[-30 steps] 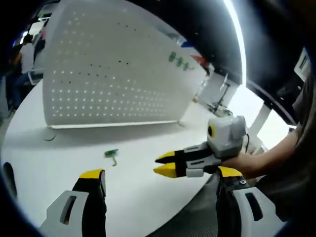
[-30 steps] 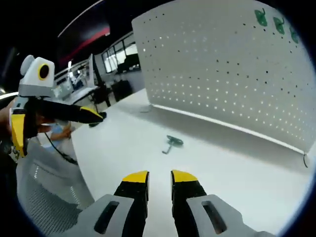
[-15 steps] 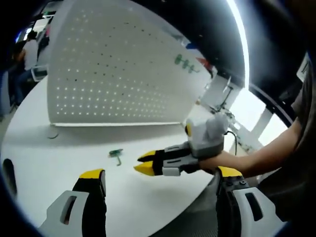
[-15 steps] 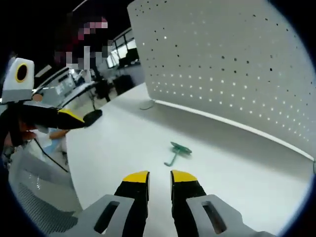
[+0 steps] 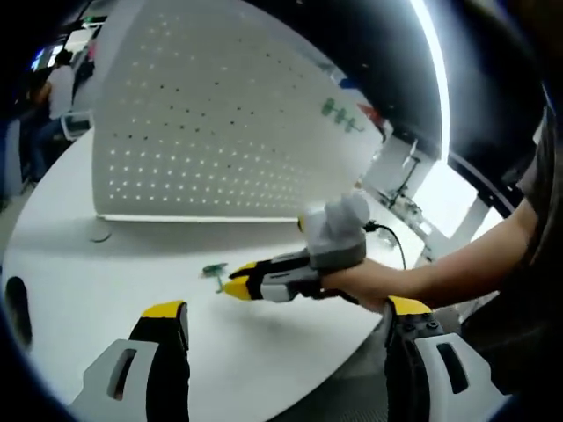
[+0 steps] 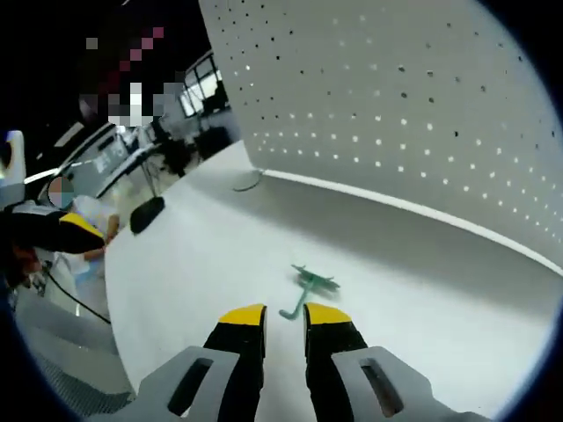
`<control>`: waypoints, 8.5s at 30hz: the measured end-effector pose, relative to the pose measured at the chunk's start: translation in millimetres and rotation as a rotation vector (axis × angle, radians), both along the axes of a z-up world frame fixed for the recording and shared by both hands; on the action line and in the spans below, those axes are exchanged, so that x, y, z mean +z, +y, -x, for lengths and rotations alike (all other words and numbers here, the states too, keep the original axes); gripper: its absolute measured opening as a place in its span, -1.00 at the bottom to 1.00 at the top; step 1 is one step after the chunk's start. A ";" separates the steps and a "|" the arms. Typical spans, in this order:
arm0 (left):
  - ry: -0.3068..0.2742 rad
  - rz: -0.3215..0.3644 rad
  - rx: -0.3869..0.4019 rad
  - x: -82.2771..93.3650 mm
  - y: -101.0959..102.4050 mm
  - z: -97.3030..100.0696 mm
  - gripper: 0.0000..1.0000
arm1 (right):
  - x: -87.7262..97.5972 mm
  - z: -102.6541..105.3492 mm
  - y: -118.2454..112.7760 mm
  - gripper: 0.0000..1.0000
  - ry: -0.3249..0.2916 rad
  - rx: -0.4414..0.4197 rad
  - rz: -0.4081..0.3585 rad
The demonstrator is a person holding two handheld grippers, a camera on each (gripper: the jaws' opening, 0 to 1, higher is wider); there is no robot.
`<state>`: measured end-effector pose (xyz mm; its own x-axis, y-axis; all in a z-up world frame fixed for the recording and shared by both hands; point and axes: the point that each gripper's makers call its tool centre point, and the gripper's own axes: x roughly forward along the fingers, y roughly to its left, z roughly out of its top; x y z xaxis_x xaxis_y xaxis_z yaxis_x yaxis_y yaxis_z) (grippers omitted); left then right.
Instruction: Insert the hook assembly into the mounting plate slot until the hook locks in place.
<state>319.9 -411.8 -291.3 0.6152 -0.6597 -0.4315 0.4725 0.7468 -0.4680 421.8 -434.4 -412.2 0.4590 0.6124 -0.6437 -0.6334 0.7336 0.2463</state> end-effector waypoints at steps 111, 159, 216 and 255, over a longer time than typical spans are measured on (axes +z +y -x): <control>-0.181 0.066 -0.030 48.0 -0.3 -50.1 0.57 | 164.4 54.3 -37.5 -0.99 0.142 -0.210 -0.527; -0.402 0.077 -0.261 89.8 -34.0 -30.8 -0.95 | 191.8 86.6 -19.5 -0.99 0.450 -0.200 -0.912; -0.166 0.060 0.015 93.9 -15.5 -31.6 -0.98 | 230.7 89.9 -13.7 -0.81 -0.414 0.150 -0.158; -0.065 0.206 0.037 99.6 -37.5 -13.1 -0.98 | 220.5 95.6 -16.3 -0.98 -0.469 0.234 -0.034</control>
<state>333.0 -449.4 -191.7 0.6631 -0.7061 -0.2483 0.4804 0.6559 -0.5823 326.2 -450.7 -191.7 0.5412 0.7501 -0.3800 -0.8275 0.5555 -0.0820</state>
